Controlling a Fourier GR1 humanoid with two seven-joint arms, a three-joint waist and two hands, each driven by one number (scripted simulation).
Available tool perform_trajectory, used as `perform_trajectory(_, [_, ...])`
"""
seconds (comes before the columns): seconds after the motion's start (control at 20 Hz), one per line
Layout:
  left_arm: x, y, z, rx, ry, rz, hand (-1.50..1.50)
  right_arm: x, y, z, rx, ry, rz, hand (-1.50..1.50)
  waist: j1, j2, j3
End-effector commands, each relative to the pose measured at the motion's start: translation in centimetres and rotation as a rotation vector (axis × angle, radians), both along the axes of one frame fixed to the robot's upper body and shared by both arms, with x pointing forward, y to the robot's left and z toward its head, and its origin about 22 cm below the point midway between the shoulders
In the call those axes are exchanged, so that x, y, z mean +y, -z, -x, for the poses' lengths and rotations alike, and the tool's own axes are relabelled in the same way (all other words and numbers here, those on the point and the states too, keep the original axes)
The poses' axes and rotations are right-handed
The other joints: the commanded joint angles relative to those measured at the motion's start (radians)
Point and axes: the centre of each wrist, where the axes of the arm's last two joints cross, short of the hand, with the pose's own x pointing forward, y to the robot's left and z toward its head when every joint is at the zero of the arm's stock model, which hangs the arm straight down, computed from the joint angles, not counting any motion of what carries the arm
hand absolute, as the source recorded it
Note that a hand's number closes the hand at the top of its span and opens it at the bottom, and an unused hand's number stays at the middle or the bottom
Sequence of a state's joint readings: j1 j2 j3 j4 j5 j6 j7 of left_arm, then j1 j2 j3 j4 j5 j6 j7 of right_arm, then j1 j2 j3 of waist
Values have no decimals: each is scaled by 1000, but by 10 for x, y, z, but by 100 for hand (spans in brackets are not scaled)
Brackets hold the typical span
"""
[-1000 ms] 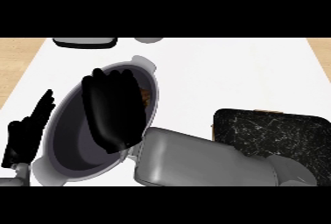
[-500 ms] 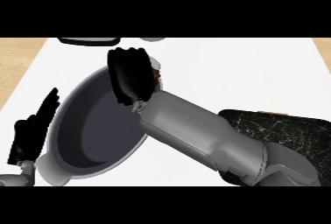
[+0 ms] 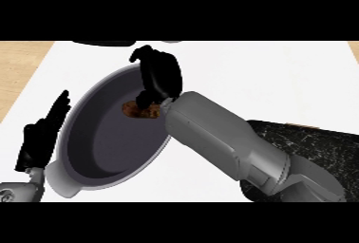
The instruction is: Pick the sweet potato from the tray and place it in the pot
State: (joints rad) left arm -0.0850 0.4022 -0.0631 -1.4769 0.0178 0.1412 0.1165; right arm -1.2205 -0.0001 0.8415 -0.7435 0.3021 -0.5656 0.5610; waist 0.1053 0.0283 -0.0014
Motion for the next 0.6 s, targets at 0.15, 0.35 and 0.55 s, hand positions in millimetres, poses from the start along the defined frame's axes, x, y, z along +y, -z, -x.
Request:
perform_trajectory(0.15, [-2, 8, -3, 10, -2, -12, 0, 2, -17, -11, -28, -42, -117, -150, 1, -1, -1])
perform_trajectory(0.35, [-12, 2, -1, 12, 1, 7, 0, -5, -11, -1, -161, -61, -414, -150, -12, -2, 3])
perform_trajectory(0.55, [1, 16, 9, 19, -27, 7, 0, -5, -29, 3, -165, -65, -606, -150, -24, -8, 1])
